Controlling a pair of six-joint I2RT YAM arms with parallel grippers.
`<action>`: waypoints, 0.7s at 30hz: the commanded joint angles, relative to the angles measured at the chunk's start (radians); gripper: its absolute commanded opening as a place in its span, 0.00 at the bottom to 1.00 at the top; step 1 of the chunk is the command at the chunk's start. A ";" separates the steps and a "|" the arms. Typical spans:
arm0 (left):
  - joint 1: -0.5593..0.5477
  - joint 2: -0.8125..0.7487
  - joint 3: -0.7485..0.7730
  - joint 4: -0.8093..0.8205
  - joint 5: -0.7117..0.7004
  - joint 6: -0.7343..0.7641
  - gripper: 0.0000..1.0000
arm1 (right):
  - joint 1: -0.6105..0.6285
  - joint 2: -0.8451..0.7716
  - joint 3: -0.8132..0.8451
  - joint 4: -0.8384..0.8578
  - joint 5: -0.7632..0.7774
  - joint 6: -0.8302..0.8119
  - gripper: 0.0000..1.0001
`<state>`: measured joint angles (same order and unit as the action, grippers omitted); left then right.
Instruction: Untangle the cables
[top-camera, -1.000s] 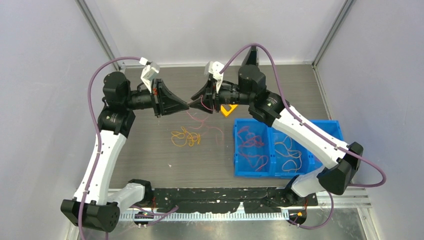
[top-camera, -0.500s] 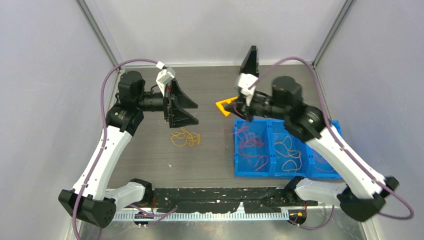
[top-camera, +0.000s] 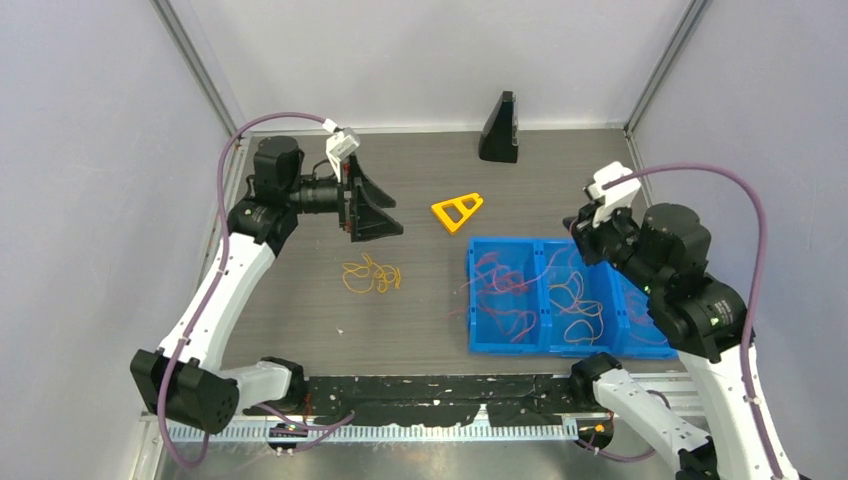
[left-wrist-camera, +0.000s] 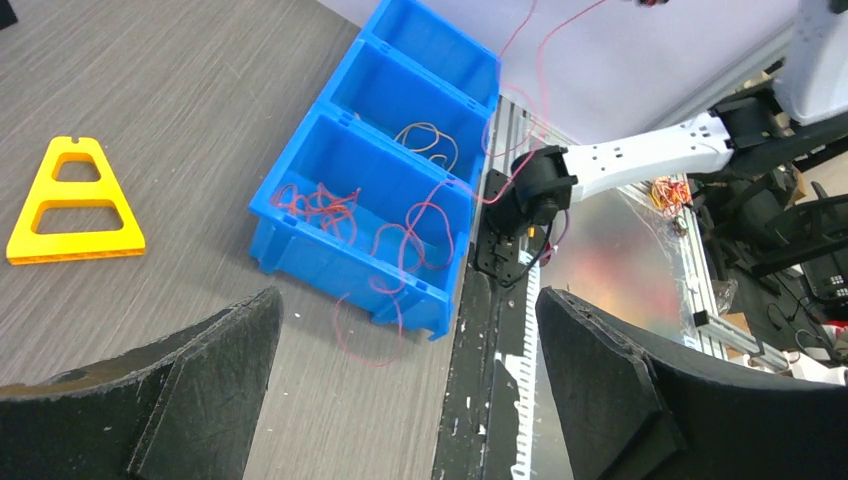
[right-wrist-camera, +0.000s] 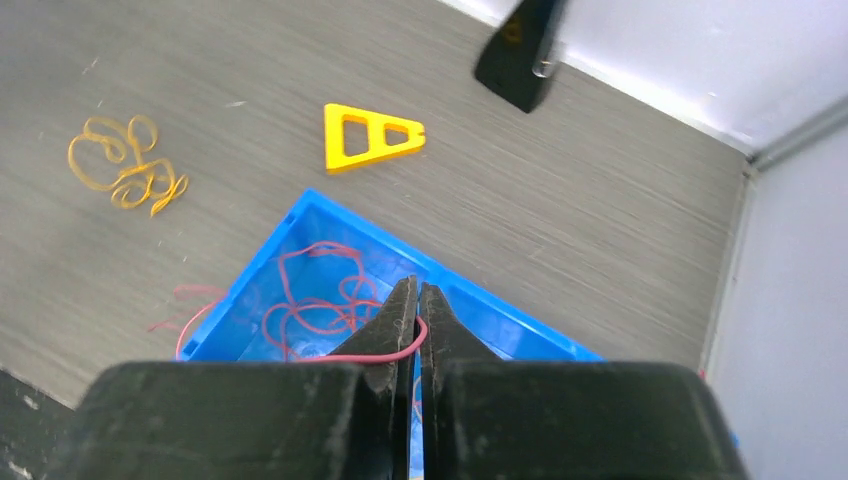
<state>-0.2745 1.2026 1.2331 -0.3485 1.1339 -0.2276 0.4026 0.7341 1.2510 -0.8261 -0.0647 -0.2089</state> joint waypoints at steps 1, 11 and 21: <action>0.003 0.027 0.003 0.074 -0.013 -0.001 1.00 | -0.122 0.028 0.210 -0.021 0.038 0.082 0.06; 0.003 0.102 0.027 0.098 0.000 0.014 1.00 | -0.288 0.119 0.608 -0.042 0.073 0.053 0.05; -0.001 0.136 0.034 0.132 -0.003 0.010 1.00 | -0.477 0.025 0.502 -0.015 0.256 -0.026 0.05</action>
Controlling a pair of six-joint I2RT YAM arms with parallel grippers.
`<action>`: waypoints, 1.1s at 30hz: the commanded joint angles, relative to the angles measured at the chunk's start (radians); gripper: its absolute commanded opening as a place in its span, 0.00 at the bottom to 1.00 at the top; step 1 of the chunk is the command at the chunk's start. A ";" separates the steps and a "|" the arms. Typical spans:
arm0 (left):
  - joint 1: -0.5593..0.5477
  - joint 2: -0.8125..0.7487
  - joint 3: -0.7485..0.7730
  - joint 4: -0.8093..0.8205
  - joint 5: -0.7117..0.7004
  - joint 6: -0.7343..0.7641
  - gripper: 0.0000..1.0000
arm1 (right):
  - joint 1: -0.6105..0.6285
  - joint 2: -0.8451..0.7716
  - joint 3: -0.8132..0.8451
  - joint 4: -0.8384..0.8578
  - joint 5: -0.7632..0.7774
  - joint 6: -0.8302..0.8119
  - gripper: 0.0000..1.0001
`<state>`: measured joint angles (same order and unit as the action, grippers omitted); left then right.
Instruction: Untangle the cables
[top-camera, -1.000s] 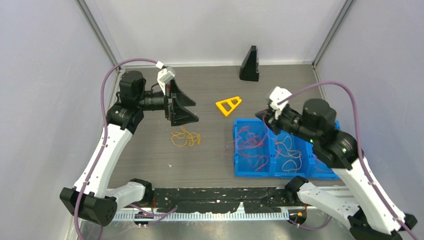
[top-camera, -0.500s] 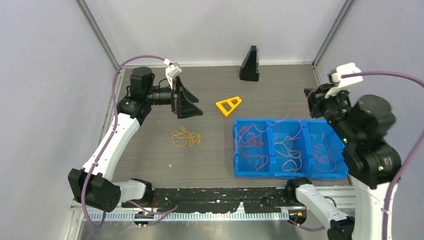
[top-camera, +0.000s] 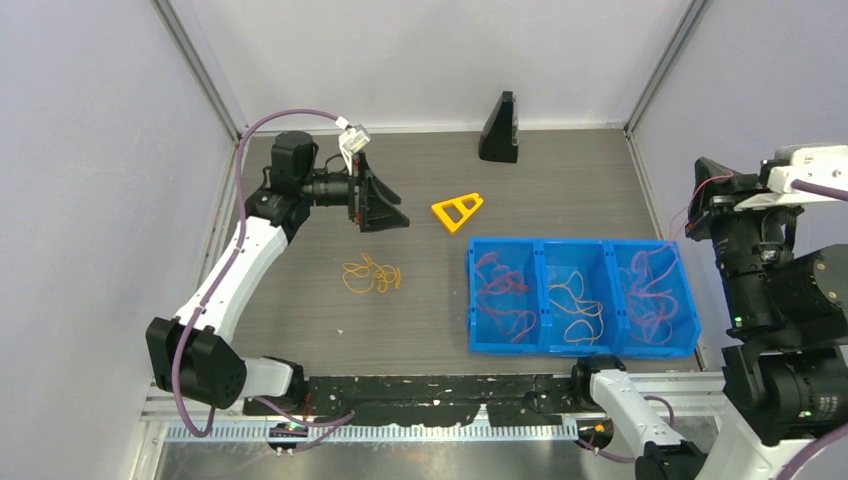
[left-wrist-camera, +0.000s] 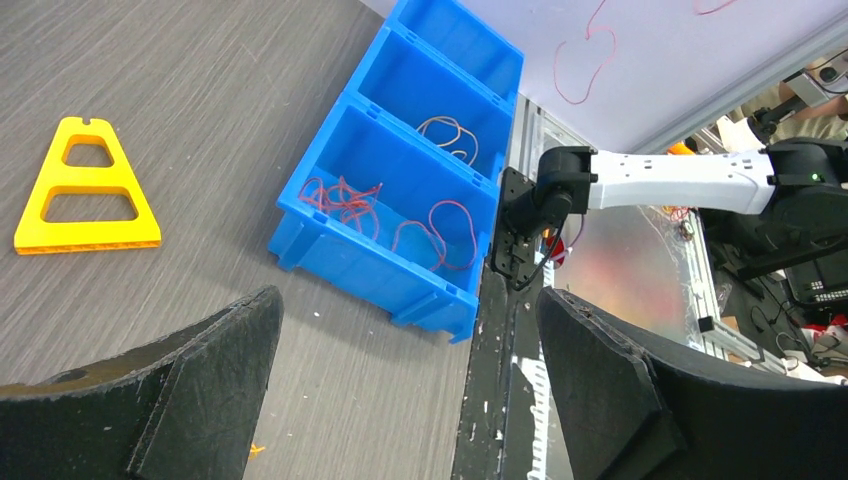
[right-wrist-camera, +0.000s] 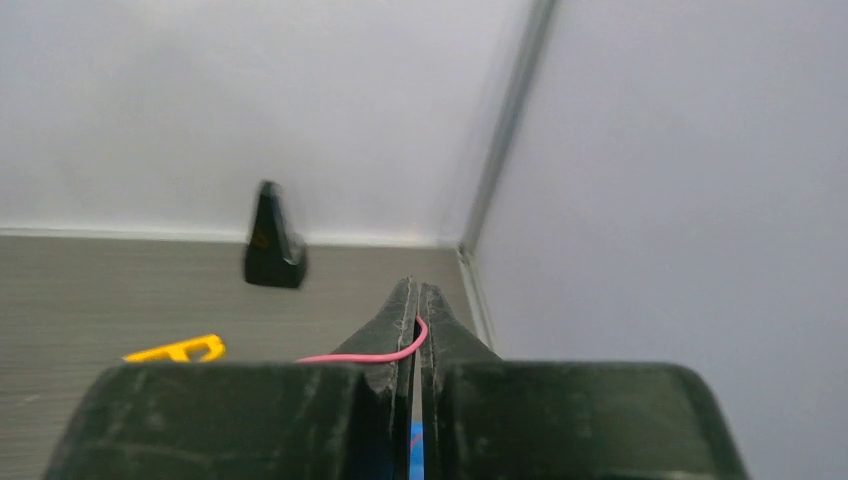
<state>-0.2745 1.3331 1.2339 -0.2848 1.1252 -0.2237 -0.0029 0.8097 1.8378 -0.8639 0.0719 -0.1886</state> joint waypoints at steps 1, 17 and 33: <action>-0.002 0.007 0.033 0.074 0.005 0.001 0.99 | -0.084 -0.063 -0.143 0.030 0.137 -0.055 0.05; -0.008 0.013 0.008 0.089 0.008 0.003 1.00 | -0.158 -0.015 -0.249 0.157 0.246 -0.047 0.05; -0.008 0.053 0.024 0.148 0.005 -0.048 1.00 | -0.169 0.149 -0.144 0.183 0.467 -0.262 0.05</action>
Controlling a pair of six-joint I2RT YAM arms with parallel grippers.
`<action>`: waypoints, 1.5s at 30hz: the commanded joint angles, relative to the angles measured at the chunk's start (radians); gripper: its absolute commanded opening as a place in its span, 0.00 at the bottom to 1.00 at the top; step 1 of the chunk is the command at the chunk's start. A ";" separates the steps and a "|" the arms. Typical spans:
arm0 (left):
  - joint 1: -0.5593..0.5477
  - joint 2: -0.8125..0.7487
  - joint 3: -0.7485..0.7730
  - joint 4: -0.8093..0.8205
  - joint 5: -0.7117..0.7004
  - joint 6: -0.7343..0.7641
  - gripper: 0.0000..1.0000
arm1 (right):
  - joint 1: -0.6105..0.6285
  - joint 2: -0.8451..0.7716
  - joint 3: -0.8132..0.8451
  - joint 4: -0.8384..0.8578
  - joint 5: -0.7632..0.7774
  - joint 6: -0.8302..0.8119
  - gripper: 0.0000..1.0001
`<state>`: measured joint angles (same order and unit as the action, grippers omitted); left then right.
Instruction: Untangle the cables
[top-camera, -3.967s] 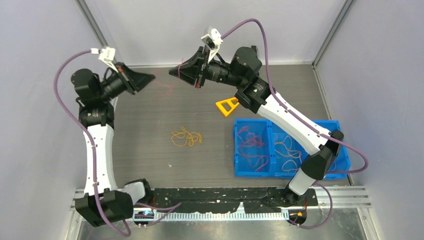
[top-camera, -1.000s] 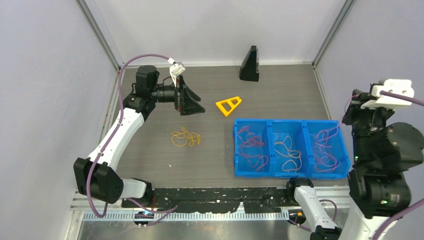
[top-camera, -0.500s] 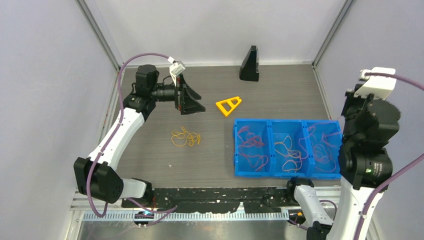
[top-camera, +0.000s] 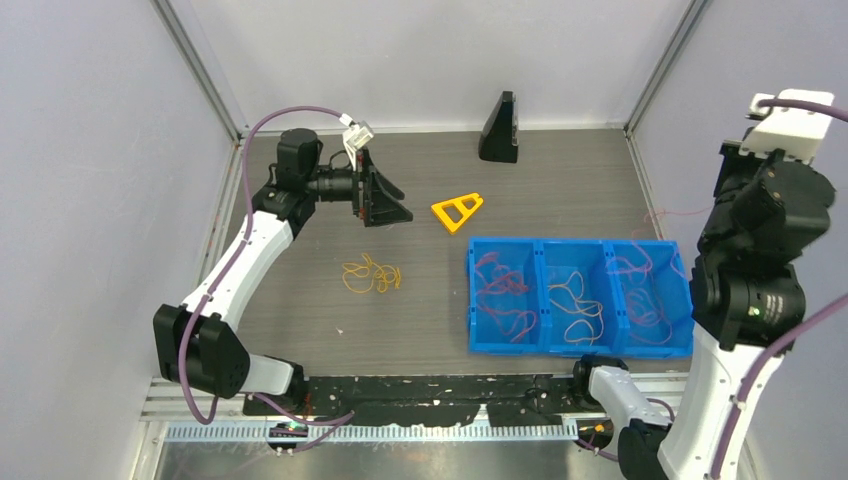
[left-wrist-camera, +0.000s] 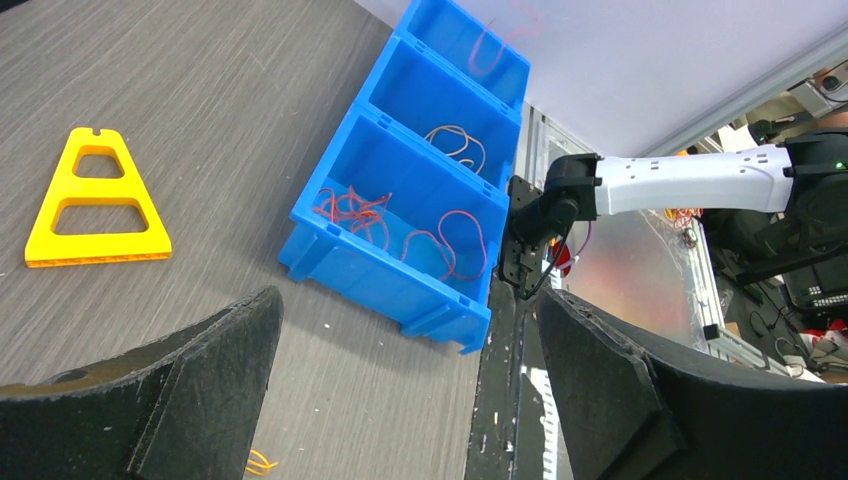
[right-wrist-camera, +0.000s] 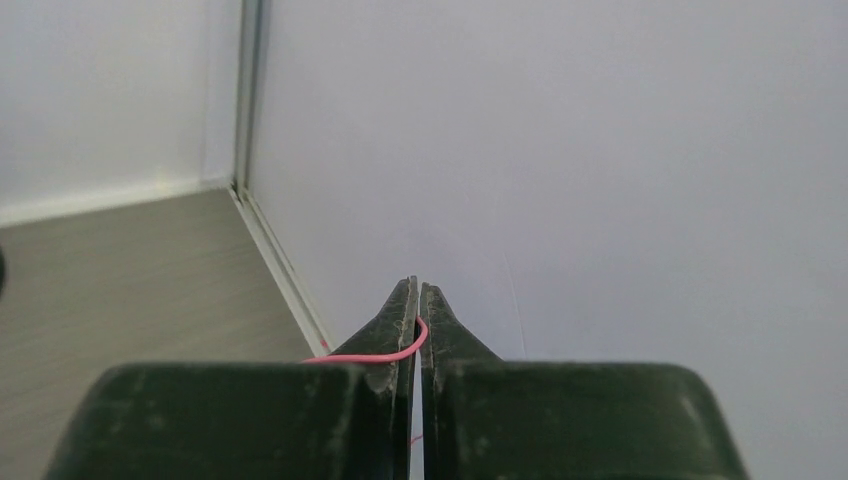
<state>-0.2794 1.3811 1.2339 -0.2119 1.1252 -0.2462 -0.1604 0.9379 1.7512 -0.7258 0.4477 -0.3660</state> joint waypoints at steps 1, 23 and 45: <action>-0.003 0.006 0.026 0.080 0.005 -0.032 0.99 | -0.014 0.035 -0.064 0.045 0.103 -0.100 0.05; -0.002 0.040 0.045 0.040 0.000 -0.017 1.00 | -0.314 0.129 0.006 0.012 -0.137 -0.161 0.05; 0.011 0.028 0.097 -0.135 0.003 0.117 1.00 | -0.347 0.154 -0.683 -0.006 -0.407 -0.259 0.05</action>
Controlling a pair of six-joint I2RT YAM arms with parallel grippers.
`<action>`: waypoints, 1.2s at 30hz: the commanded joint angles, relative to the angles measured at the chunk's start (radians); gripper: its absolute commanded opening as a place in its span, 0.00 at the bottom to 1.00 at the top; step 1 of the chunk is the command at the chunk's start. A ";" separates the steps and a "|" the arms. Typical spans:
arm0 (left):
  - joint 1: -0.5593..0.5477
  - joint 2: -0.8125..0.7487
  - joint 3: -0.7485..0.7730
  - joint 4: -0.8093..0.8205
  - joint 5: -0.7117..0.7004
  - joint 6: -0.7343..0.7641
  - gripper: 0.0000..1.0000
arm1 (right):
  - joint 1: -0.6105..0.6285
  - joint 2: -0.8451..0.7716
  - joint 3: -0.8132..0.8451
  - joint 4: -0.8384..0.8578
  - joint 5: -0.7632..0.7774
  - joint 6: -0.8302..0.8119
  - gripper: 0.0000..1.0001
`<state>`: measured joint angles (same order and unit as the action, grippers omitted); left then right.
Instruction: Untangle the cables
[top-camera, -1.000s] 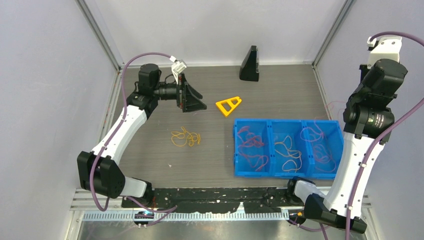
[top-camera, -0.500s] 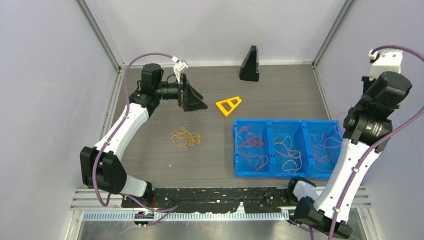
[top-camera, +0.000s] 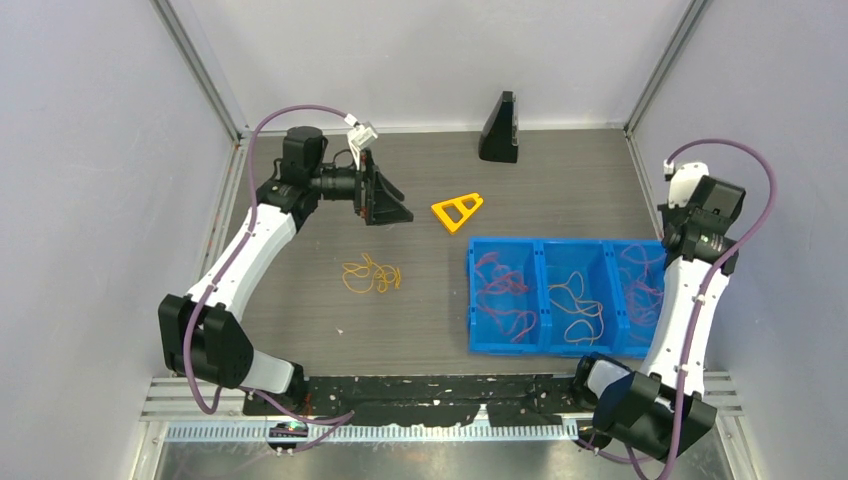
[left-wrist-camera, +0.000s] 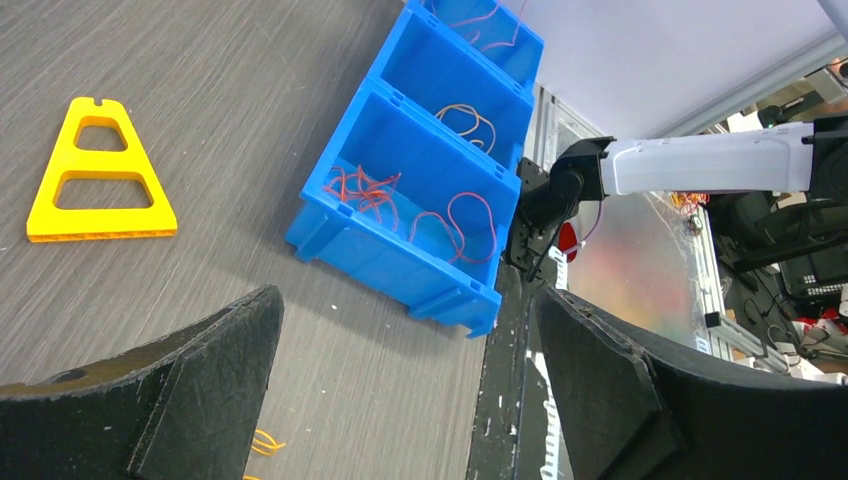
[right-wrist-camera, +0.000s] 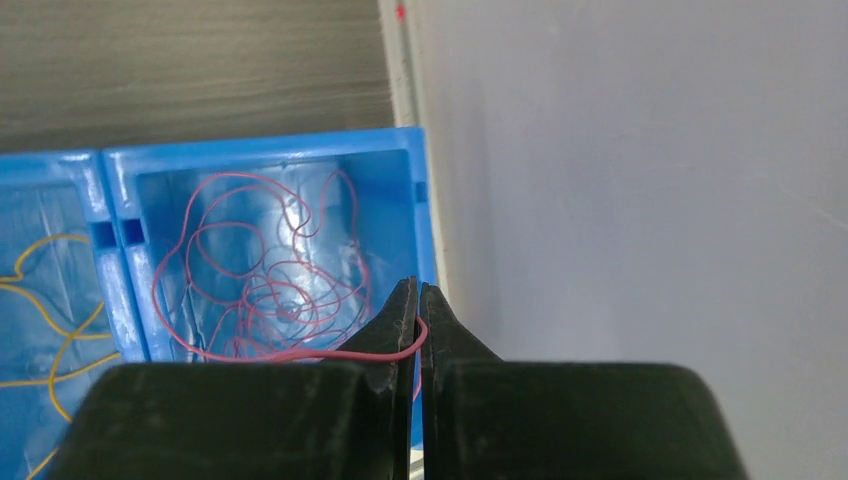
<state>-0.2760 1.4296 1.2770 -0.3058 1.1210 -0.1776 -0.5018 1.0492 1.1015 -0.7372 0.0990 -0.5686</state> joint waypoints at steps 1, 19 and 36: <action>0.009 -0.018 0.058 -0.044 0.006 0.049 1.00 | -0.005 0.064 -0.039 0.002 -0.056 -0.071 0.06; 0.011 0.025 0.134 -0.182 -0.123 0.086 1.00 | -0.009 0.154 0.089 -0.305 -0.135 -0.129 0.77; 0.235 0.053 -0.104 -0.409 -0.415 0.033 0.96 | 0.440 0.199 0.279 -0.339 -0.497 0.119 0.88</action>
<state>-0.0822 1.5032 1.2873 -0.6594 0.7383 -0.1287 -0.1944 1.2030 1.3537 -1.1687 -0.2760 -0.5606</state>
